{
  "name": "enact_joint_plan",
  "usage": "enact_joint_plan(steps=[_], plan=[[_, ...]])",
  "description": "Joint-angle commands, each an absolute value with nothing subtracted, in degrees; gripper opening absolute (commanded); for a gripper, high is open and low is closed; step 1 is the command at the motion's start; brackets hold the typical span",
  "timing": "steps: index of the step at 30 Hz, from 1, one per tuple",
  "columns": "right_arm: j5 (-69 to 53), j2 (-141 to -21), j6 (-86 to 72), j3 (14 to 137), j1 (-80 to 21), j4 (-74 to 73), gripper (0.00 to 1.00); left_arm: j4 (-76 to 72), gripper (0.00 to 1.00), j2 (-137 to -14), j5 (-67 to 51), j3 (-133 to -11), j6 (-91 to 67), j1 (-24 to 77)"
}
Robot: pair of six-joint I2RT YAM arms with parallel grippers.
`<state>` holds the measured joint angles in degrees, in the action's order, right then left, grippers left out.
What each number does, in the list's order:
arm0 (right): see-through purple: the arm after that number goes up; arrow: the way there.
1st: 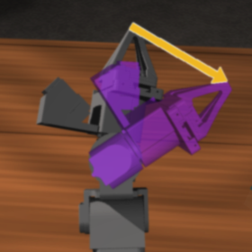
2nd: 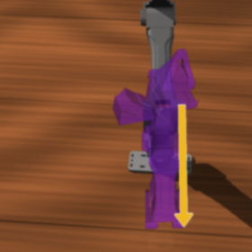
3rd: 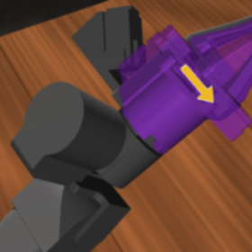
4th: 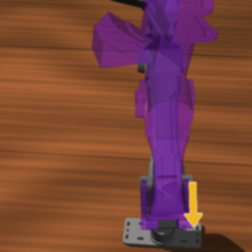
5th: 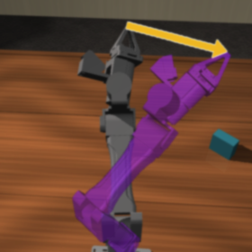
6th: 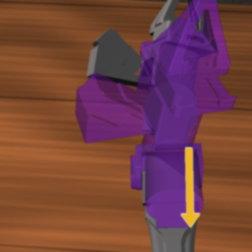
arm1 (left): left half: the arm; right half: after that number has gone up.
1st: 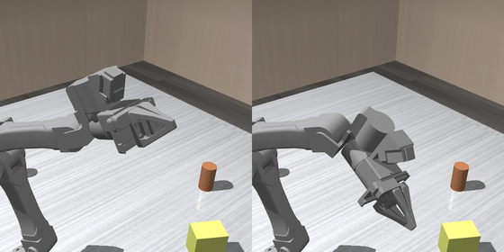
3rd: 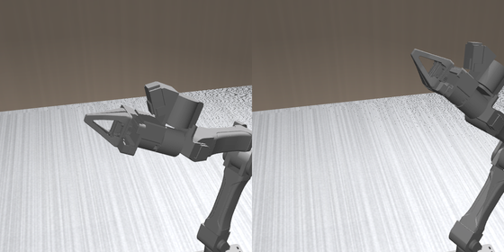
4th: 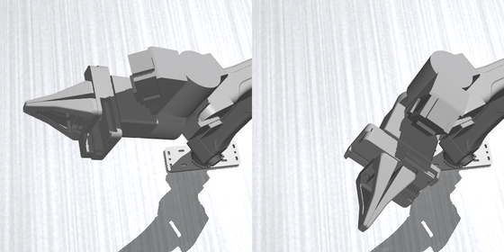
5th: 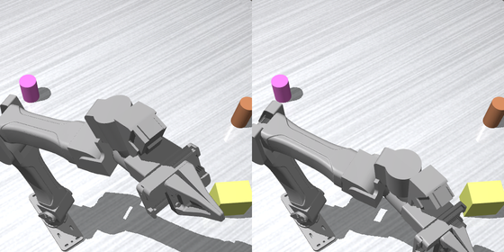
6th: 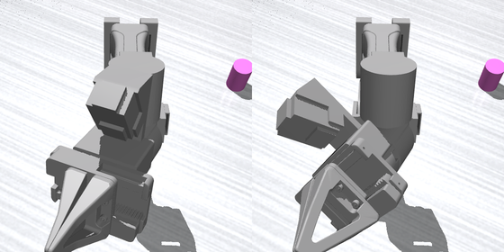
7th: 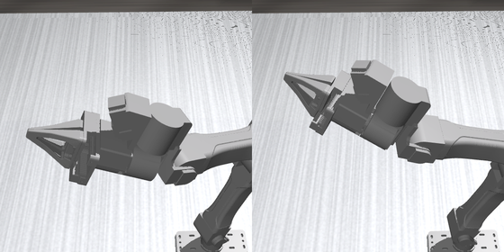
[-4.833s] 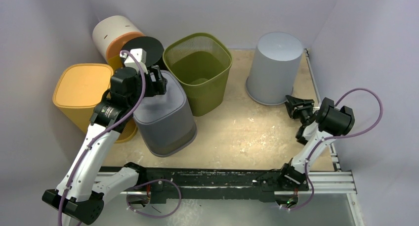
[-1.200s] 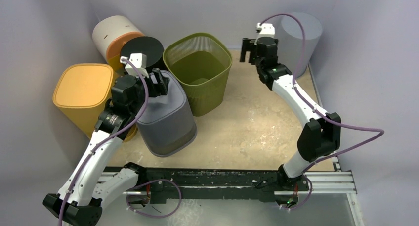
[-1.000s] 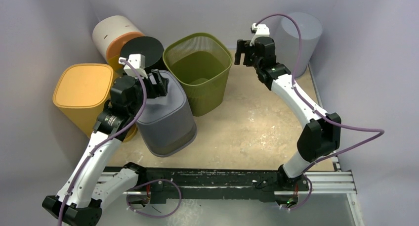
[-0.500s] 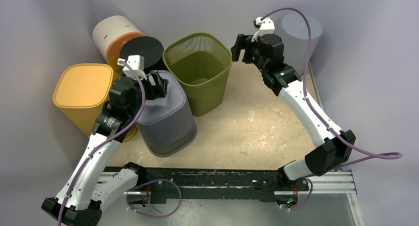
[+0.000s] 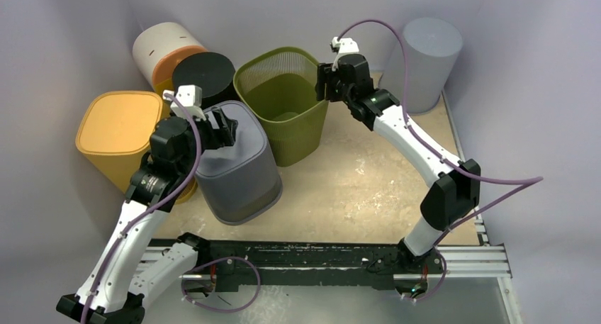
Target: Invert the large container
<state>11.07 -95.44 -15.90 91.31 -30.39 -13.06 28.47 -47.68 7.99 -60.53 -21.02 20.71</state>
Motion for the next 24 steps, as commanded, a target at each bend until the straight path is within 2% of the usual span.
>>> enact_joint_plan(steps=[1, 6, 8, 16, 20, 21, 24], plan=[[17.64, -92.32, -15.71, 92.20, -30.58, -14.13, 0.59, 41.47, 0.74, -47.86, 8.98, -59.02, -23.06, 20.67], [25.86, -88.62, -14.98, 92.03, -30.53, -16.39, 0.26, 41.98, 0.74, -46.97, 9.14, -59.02, -23.24, 20.68], [27.20, -87.03, -14.72, 91.98, -30.57, -18.47, 0.20, 42.47, 0.74, -46.58, 9.29, -59.21, -23.29, 20.63], [35.02, -81.35, -14.25, 89.46, -29.85, -20.89, 0.19, 43.73, 0.74, -44.83, 9.94, -58.74, -23.37, 20.60], [32.82, -80.02, -14.21, 88.32, -29.44, -21.18, 0.21, 44.12, 0.74, -43.94, 9.85, -58.89, -23.62, 20.59], [30.38, -79.68, -12.89, 88.56, -29.44, -20.75, 0.23, 44.20, 0.74, -43.85, 9.83, -58.99, -23.64, 20.61], [26.23, -80.98, -10.86, 92.92, -29.70, -20.61, 0.38, 44.37, 0.74, -44.15, 9.85, -59.49, -23.77, 20.66]])
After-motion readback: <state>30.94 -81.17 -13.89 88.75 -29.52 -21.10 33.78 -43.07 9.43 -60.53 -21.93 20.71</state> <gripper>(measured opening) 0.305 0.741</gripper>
